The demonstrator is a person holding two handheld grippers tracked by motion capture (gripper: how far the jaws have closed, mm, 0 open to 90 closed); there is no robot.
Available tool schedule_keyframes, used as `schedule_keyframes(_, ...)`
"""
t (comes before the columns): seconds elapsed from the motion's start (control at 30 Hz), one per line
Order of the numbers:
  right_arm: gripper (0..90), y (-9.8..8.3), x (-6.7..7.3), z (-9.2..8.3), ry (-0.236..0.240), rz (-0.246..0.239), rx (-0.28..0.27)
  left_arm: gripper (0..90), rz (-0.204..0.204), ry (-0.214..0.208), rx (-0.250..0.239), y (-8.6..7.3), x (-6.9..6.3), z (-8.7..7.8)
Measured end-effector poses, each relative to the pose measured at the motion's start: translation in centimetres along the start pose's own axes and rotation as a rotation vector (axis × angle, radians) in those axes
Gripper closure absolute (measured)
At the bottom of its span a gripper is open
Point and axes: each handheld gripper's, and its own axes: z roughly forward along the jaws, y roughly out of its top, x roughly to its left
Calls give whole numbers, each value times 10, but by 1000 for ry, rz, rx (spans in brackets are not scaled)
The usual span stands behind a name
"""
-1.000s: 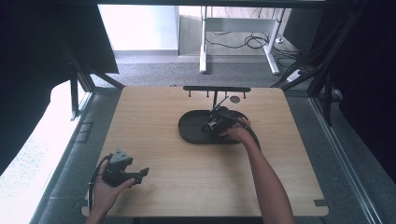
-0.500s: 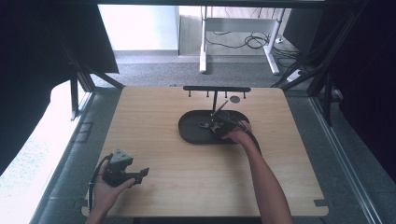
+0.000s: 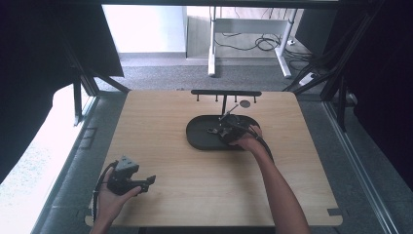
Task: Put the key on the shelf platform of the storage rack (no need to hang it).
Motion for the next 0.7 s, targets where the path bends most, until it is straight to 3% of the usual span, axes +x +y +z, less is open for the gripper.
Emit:
schedule_keyframes(0.3, 384, -15, 16, -23, 20, -29, -59, 228, 10, -1, 7, 1, -3, 2)
schedule_keyframes(0.7, 392, -52, 23, -53, 58, 8, -152, 228, 18, 3, 11, 1, -5, 3)
